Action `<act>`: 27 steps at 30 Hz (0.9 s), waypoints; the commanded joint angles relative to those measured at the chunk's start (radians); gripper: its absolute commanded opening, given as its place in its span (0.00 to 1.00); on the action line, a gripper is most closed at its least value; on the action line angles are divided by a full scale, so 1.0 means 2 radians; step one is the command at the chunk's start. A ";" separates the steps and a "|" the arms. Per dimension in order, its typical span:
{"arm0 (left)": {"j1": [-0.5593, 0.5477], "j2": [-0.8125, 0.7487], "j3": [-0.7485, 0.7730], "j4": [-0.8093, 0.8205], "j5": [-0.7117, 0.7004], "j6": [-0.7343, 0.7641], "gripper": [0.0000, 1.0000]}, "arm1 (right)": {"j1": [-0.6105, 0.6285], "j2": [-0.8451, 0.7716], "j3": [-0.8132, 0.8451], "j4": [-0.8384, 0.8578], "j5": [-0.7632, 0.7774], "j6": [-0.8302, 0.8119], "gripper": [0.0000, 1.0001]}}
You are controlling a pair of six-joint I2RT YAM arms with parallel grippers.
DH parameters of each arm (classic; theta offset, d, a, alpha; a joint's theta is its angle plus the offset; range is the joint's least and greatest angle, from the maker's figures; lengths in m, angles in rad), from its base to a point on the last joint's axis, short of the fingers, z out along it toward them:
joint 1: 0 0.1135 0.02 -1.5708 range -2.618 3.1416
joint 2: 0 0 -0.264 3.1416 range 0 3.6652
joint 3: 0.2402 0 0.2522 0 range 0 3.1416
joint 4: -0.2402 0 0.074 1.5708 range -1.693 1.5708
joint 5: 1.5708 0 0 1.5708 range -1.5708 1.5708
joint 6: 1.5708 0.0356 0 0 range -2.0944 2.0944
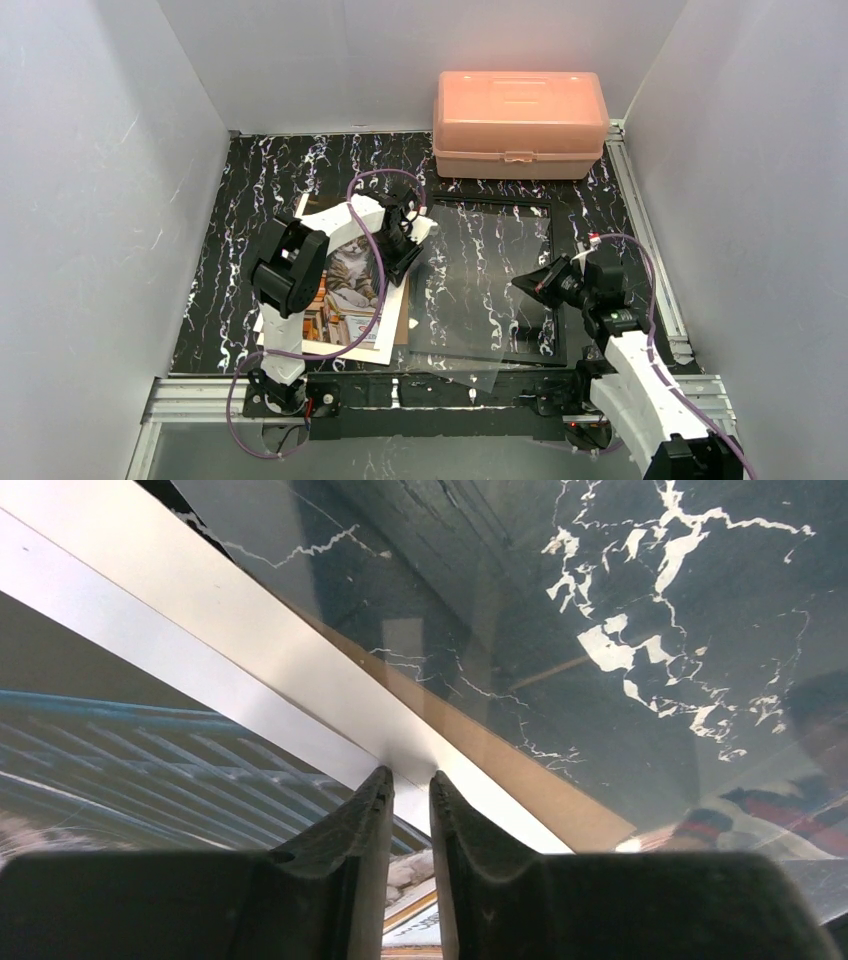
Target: Put the photo into the frame
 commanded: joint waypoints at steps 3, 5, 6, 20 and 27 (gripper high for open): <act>0.000 -0.003 0.025 -0.047 0.025 -0.003 0.26 | 0.001 0.086 0.141 -0.076 0.042 -0.129 0.01; 0.009 -0.012 0.038 -0.057 0.041 -0.007 0.30 | 0.001 0.129 0.186 -0.117 0.051 -0.179 0.01; 0.014 -0.015 0.045 -0.061 0.049 -0.008 0.32 | 0.001 0.145 0.203 -0.134 0.056 -0.201 0.01; 0.045 -0.028 0.056 -0.065 0.046 -0.004 0.40 | 0.001 0.255 0.354 -0.262 0.099 -0.386 0.01; 0.045 -0.027 0.055 -0.062 0.043 -0.007 0.39 | 0.001 0.283 0.379 -0.254 0.108 -0.401 0.01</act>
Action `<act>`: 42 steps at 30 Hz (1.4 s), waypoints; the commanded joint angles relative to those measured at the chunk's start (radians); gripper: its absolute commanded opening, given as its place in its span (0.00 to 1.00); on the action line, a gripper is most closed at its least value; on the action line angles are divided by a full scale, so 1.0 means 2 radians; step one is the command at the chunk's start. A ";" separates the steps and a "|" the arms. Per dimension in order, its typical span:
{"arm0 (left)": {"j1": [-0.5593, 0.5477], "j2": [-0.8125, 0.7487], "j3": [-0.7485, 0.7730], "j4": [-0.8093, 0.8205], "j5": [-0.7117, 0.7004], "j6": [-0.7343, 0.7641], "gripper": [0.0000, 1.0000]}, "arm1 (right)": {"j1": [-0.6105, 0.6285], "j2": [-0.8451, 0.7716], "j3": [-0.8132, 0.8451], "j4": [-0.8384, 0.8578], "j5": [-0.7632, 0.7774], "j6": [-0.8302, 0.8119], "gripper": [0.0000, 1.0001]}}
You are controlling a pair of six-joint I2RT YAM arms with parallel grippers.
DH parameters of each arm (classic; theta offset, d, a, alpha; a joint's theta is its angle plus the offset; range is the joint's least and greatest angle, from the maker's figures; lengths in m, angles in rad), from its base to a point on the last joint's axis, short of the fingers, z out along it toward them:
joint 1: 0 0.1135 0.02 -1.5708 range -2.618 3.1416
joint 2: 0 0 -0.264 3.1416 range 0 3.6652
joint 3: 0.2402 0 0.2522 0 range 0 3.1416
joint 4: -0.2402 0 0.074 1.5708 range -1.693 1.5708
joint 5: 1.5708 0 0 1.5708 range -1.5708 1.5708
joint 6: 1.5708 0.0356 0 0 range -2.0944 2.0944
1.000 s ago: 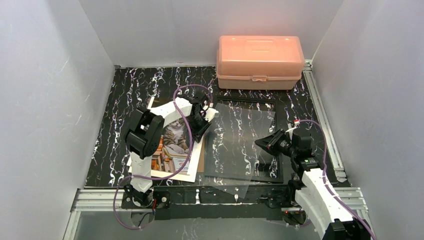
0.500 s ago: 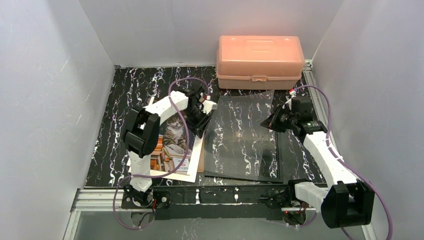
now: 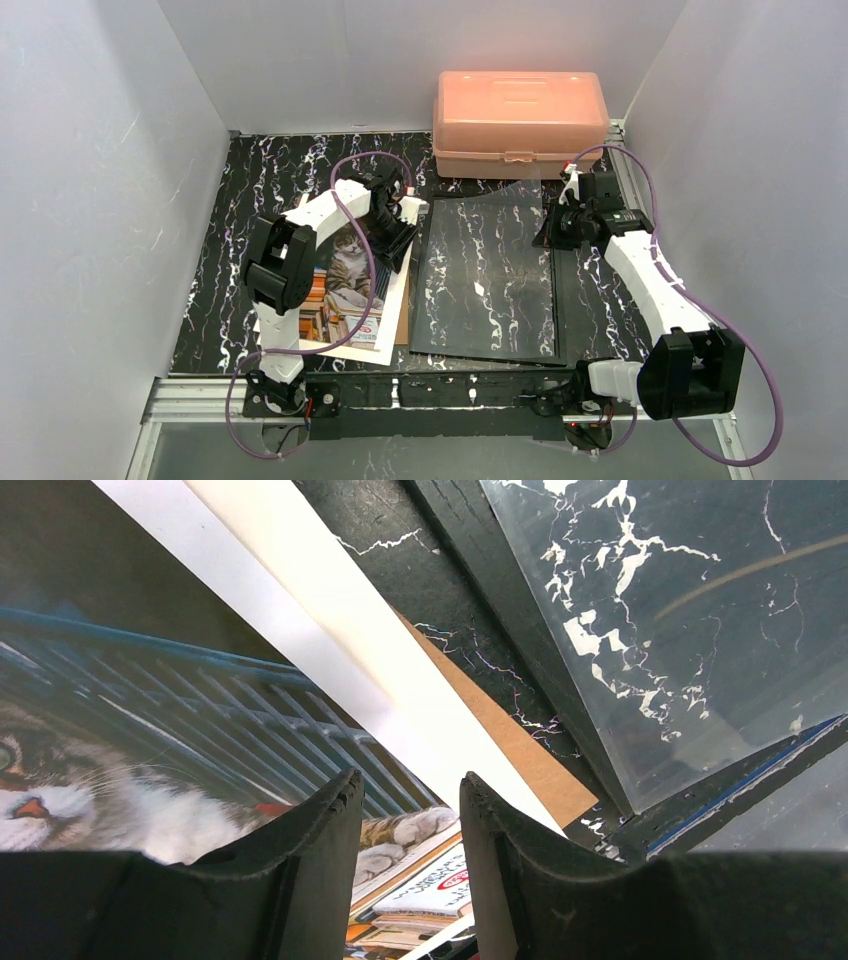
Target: Put the photo into the frame
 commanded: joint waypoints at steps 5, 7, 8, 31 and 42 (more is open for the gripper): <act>-0.002 -0.022 -0.002 -0.008 0.007 -0.006 0.39 | 0.000 0.008 0.017 0.029 0.023 -0.014 0.01; -0.002 -0.021 -0.001 -0.008 0.008 -0.006 0.38 | 0.000 0.010 0.015 0.037 0.032 -0.013 0.01; -0.002 -0.021 -0.001 -0.008 0.009 -0.006 0.38 | 0.000 0.012 0.015 0.040 0.035 -0.014 0.01; -0.014 0.004 -0.031 0.051 0.015 -0.023 0.34 | 0.000 -0.004 -0.026 0.135 -0.065 0.033 0.01; -0.026 0.004 -0.056 0.085 0.032 -0.037 0.32 | 0.000 -0.020 -0.038 0.210 -0.140 0.153 0.01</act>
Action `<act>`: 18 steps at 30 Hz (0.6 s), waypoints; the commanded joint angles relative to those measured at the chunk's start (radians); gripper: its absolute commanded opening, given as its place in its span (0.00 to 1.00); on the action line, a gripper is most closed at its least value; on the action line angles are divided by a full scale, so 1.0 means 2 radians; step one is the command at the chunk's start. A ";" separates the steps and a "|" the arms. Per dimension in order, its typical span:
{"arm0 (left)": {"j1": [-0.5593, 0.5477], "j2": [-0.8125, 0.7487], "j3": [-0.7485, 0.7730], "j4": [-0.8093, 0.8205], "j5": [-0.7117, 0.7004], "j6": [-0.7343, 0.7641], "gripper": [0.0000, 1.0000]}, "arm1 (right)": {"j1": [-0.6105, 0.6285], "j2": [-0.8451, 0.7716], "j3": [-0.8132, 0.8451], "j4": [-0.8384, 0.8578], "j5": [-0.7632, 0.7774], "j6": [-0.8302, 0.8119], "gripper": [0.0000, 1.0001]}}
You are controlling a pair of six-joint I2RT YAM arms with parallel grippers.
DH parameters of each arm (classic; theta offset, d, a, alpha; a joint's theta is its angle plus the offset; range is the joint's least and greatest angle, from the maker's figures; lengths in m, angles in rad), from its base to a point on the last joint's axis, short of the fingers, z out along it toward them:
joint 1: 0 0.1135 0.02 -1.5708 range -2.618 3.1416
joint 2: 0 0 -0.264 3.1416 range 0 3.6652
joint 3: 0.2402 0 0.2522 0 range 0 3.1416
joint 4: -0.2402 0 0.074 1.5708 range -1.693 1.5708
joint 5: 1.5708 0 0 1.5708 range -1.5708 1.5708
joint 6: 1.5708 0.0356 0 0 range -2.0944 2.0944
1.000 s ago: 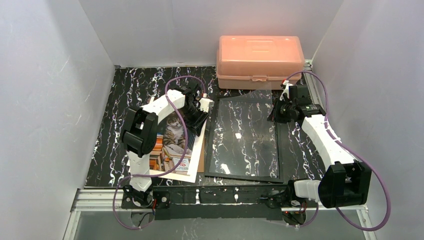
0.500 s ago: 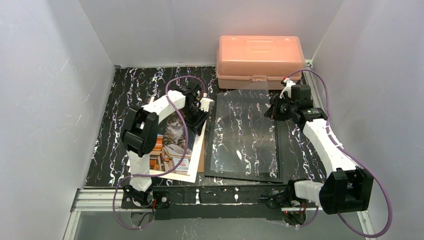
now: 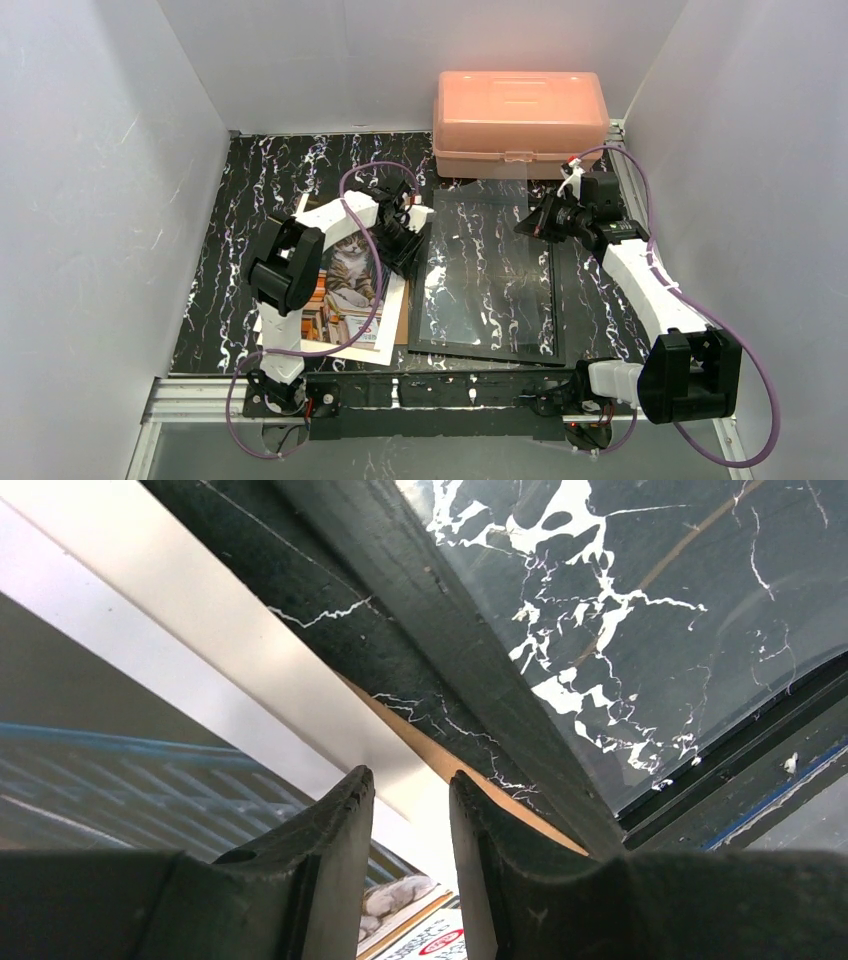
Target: Put the photo into the frame
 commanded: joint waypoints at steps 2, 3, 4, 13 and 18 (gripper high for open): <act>-0.003 -0.002 -0.012 0.007 0.027 -0.012 0.31 | 0.000 -0.022 0.017 0.072 -0.058 0.090 0.01; -0.003 -0.002 -0.014 0.007 0.029 -0.014 0.31 | 0.000 -0.024 0.021 0.080 -0.061 0.102 0.01; -0.003 -0.004 -0.016 0.008 0.030 -0.016 0.30 | 0.000 -0.026 0.024 0.089 -0.067 0.115 0.01; -0.003 -0.010 -0.036 0.015 0.027 -0.016 0.25 | 0.000 -0.031 0.033 0.137 -0.095 0.197 0.01; -0.002 -0.016 -0.039 0.015 0.028 -0.023 0.22 | 0.000 -0.032 0.045 0.152 -0.105 0.236 0.01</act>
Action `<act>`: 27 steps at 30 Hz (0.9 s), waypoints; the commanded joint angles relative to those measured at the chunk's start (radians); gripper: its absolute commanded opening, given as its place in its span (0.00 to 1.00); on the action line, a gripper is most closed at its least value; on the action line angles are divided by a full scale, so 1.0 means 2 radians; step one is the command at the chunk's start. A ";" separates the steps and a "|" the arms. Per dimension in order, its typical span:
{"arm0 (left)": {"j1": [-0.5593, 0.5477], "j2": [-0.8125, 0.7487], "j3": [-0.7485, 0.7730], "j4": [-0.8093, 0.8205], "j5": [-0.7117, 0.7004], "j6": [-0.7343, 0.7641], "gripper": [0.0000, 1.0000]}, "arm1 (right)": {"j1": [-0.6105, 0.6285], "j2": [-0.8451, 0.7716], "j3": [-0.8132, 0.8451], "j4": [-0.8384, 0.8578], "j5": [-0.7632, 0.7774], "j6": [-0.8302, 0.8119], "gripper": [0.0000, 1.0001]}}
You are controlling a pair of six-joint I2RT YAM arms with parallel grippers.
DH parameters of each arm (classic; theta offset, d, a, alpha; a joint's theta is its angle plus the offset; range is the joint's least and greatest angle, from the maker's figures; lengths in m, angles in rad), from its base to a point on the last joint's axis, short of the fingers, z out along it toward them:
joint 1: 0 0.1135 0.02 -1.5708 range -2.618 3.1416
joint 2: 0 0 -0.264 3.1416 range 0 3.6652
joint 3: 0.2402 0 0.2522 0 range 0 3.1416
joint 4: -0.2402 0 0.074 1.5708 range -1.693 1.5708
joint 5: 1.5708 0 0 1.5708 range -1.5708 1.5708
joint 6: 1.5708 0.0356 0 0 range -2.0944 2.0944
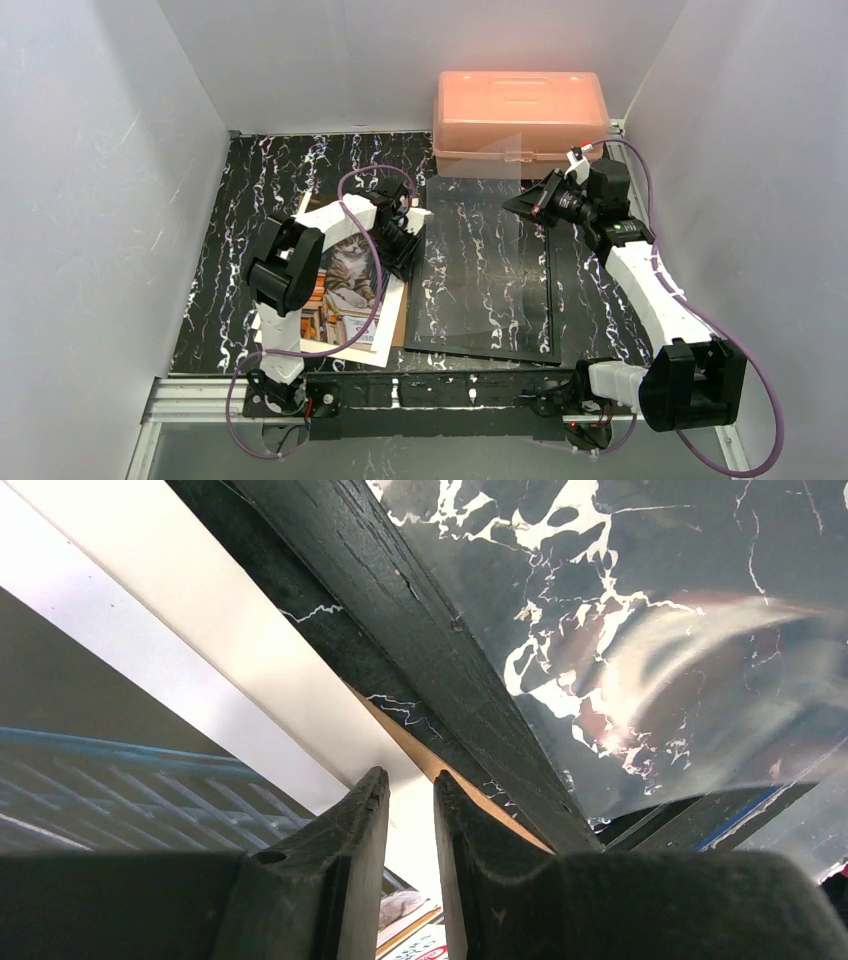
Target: Put the photo into the frame
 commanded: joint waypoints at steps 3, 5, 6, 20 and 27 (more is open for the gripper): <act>0.006 -0.014 -0.013 -0.013 0.023 -0.016 0.20 | 0.000 -0.017 0.039 0.053 -0.023 0.067 0.01; 0.014 -0.015 -0.011 -0.014 0.031 -0.023 0.20 | 0.000 -0.021 0.040 0.053 -0.024 0.081 0.01; 0.018 -0.017 -0.011 -0.014 0.034 -0.026 0.20 | 0.000 -0.025 0.040 0.053 -0.025 0.087 0.01; 0.061 -0.040 0.000 -0.023 0.054 -0.036 0.23 | 0.000 -0.038 0.047 0.049 -0.038 0.099 0.01; 0.060 -0.036 -0.003 -0.019 0.050 -0.039 0.23 | 0.001 -0.041 0.027 0.081 -0.041 0.137 0.01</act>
